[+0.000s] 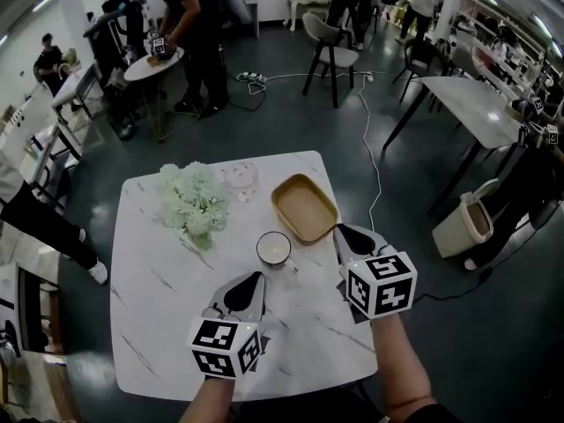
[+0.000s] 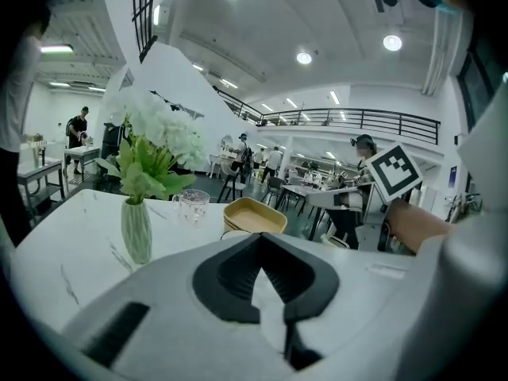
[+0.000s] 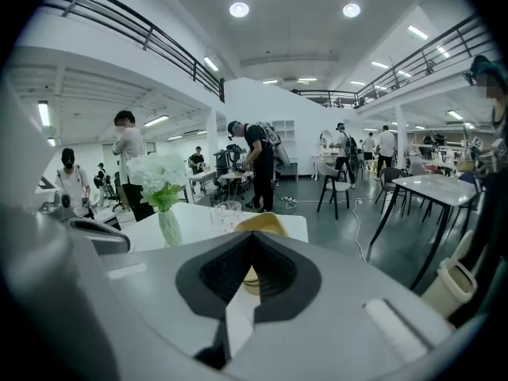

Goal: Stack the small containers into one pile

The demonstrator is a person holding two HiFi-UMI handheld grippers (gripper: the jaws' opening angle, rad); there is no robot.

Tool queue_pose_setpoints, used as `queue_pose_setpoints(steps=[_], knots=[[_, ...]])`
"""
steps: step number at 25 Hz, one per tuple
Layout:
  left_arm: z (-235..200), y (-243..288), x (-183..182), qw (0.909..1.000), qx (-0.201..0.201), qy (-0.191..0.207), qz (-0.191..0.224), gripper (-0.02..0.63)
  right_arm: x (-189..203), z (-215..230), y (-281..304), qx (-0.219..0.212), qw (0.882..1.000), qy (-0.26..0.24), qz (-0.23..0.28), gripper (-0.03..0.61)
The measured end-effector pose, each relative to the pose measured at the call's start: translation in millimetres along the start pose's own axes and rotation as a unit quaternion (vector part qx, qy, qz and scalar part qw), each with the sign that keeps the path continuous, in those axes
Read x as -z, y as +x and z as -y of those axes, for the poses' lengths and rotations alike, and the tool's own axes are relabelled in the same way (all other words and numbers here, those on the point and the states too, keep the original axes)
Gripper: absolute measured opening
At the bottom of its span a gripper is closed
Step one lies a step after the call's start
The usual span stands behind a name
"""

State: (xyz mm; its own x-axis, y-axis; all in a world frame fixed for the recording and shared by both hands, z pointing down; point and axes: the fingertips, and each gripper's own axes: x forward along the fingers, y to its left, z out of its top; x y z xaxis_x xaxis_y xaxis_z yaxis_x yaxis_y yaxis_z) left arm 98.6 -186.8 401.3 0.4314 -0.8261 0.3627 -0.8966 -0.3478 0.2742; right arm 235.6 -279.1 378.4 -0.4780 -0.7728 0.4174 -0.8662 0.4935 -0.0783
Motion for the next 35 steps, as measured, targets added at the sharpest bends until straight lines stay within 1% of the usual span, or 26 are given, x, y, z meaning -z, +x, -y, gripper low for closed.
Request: queue_pose_setpoints(steps=[7, 12, 14, 17, 20, 27, 35], knots=[[-5, -27, 3, 0.9999, 0.0, -0.007, 0.01, -0.005, 5, -39, -31, -0.006, 1.0, -0.004, 0.016, 0.0], [-5, -43, 8, 0.9999, 0.006, -0.004, 0.011, -0.005, 6, -73, -51, -0.027, 0.999, 0.009, 0.036, 0.0], [-6, -47, 12, 0.9999, 0.005, 0.0, 0.01, -0.005, 9, -82, -56, -0.029, 0.999, 0.008, 0.04, 0.0], [-9, -53, 14, 0.9999, 0.001, 0.003, 0.012, -0.005, 11, -92, -61, -0.029, 0.999, 0.004, 0.044, 0.0], [-14, -58, 16, 0.9999, -0.002, -0.004, 0.015, -0.005, 15, -102, -64, -0.03, 0.998, -0.001, 0.046, 0.0], [-27, -67, 19, 0.9997, -0.014, -0.01, 0.019, -0.005, 27, -121, -65, -0.042, 0.998, -0.004, 0.04, 0.0], [-20, -73, 20, 0.9996, -0.016, -0.013, 0.02, -0.005, 33, -135, -74, -0.05, 0.998, -0.008, 0.038, 0.0]])
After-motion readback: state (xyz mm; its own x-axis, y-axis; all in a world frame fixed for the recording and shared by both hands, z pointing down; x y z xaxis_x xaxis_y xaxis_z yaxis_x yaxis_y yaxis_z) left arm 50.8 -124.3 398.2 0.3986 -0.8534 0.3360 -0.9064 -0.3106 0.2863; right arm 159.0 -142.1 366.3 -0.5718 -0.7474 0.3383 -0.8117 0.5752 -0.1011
